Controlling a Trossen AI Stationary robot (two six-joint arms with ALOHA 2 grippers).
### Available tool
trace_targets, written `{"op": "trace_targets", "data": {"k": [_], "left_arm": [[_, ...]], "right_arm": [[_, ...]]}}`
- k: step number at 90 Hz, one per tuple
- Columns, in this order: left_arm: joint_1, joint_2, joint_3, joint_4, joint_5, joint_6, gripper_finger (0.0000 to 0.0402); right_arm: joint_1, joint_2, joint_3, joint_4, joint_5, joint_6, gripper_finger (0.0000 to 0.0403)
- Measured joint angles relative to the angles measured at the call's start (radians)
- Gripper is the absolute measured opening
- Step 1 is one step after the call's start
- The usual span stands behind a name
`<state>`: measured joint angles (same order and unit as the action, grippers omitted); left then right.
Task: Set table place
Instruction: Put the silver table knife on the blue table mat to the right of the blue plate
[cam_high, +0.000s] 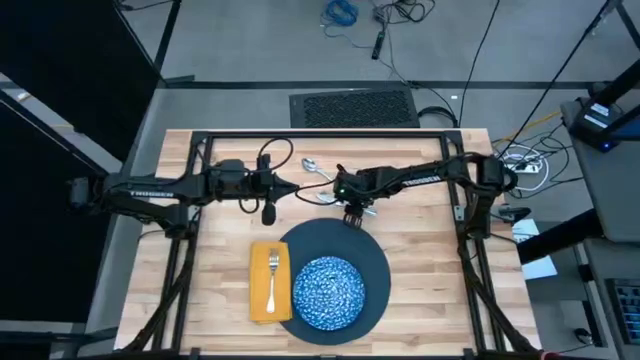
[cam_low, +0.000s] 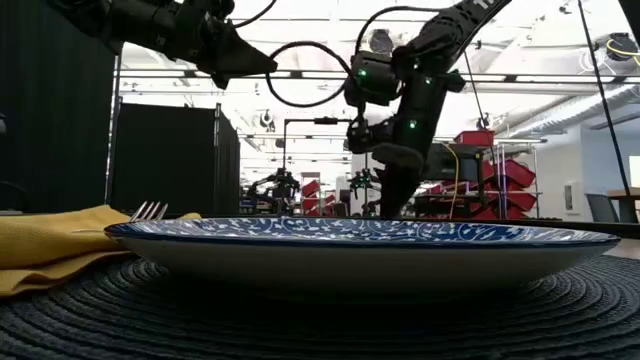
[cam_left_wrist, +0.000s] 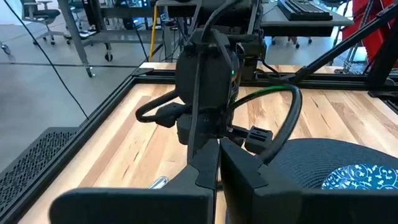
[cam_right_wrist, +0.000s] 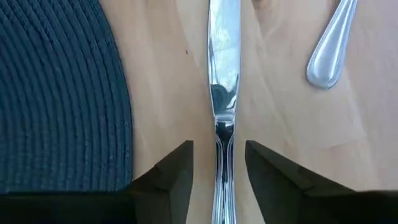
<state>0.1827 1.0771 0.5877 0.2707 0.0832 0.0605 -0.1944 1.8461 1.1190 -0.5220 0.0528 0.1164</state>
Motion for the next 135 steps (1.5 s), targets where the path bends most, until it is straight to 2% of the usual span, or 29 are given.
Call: {"op": "trace_targets", "data": {"k": [33,73,110,135], "left_arm": [[0.000,0.000,0.000,0.000,0.000,0.000,0.0000],[0.000,0.000,0.000,0.000,0.000,0.000,0.0000],[0.000,0.000,0.000,0.000,0.000,0.000,0.0000],[0.000,0.000,0.000,0.000,0.000,0.000,0.0000]], "right_arm": [[0.000,0.008,-0.022,0.026,-0.003,-0.001,0.0124],[0.001,0.039,-0.019,0.030,-0.007,-0.010,0.0012],[0.000,0.043,-0.020,0.027,0.000,0.011,0.0007],[0.005,0.049,0.060,-0.116,0.011,0.055,0.0006]]}}
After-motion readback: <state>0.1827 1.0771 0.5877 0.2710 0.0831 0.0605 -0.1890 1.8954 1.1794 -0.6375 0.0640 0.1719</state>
